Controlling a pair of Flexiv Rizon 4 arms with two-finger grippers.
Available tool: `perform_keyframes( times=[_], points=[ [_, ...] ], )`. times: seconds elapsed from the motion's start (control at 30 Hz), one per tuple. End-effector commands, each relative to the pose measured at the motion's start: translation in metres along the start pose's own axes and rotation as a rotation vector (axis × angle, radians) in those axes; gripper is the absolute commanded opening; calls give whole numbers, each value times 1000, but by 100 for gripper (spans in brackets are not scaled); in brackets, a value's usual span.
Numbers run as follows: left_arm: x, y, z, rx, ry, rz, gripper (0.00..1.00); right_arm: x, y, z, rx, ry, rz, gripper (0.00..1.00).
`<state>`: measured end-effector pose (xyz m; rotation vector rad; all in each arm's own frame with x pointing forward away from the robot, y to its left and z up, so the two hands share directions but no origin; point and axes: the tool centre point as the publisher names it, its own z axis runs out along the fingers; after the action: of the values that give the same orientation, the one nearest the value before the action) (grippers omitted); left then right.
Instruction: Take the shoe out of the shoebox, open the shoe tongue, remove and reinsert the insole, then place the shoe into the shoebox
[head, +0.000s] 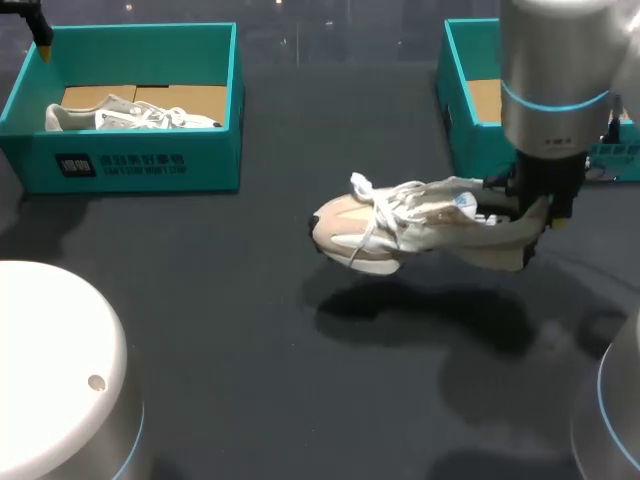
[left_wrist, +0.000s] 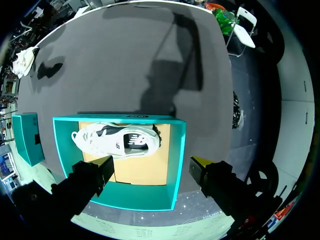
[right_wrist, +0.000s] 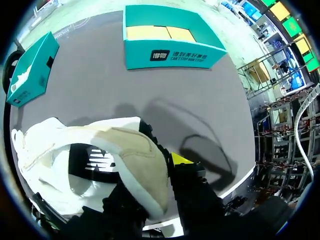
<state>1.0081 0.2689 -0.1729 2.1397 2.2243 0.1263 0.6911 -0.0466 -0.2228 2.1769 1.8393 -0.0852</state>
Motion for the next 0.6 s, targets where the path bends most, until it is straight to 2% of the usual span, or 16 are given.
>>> perform_keyframes(
  times=[0.03,0.17,0.27,0.6],
  points=[
    [1,-1,0,-3,1,1,100,49,-25,22,-10,-40,-27,0],
    [1,-1,0,-3,1,1,100,75,-47,32,-17,-52,-45,0],
    [1,-1,0,-3,1,1,100,90,-56,42,22,-42,-26,0],
    [1,-1,0,-3,1,1,100,90,-56,42,22,-42,-26,0]
  ],
)
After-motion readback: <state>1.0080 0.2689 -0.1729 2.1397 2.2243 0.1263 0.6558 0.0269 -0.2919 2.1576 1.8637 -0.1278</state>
